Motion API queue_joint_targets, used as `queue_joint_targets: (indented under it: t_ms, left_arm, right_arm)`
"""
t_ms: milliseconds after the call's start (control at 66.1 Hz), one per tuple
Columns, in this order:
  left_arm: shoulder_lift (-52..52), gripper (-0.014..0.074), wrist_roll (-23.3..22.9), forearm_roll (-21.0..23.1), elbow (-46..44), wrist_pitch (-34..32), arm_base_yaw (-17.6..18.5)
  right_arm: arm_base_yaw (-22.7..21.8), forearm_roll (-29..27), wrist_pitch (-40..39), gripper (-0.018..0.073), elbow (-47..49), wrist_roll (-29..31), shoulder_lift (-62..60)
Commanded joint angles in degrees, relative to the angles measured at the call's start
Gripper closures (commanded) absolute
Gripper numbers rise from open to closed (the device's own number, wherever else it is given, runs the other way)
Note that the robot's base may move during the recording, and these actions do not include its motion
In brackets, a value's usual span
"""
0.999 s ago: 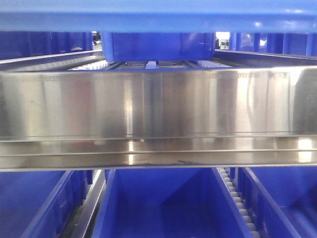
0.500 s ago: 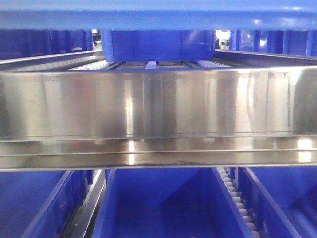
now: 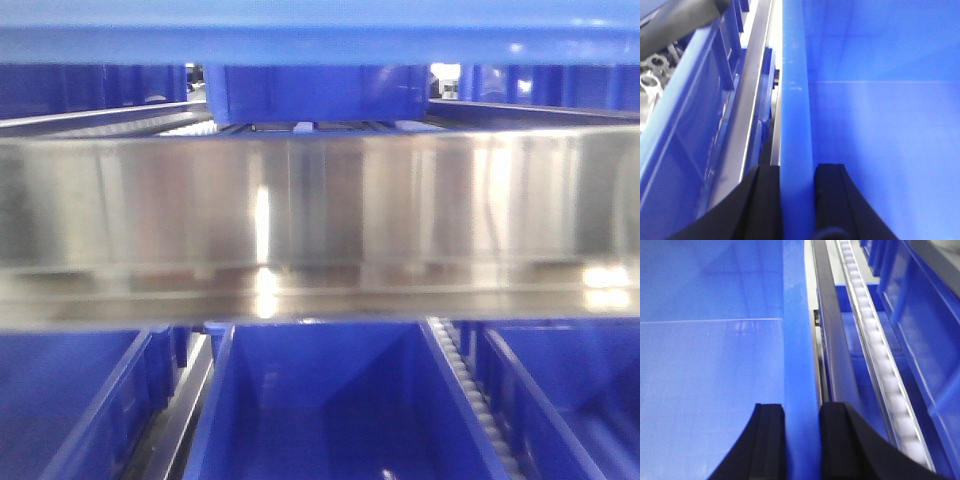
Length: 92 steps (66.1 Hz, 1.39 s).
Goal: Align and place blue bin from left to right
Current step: 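Hold the bin in both grippers while the base backs away and turns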
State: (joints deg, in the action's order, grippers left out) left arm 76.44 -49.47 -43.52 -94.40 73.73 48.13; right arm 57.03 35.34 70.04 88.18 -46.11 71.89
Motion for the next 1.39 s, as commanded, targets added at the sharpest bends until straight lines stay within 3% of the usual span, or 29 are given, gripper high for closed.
queue_joint_targets:
  t_ms: [0, 1378]
  left_arm:
    - [-0.5, 0.0707, -0.1, 0.8, -0.6, -7.4, 1.1]
    - [-0.5, 0.0707, -0.1, 0.8, -0.6, -7.4, 1.1]
  right_arm:
    - [0.8, 0.5, -8.0, 0.0629, 0.6, -0.3, -0.5]
    - [0.8, 0.5, -8.0, 0.0629, 0.6, -0.3, -0.5]
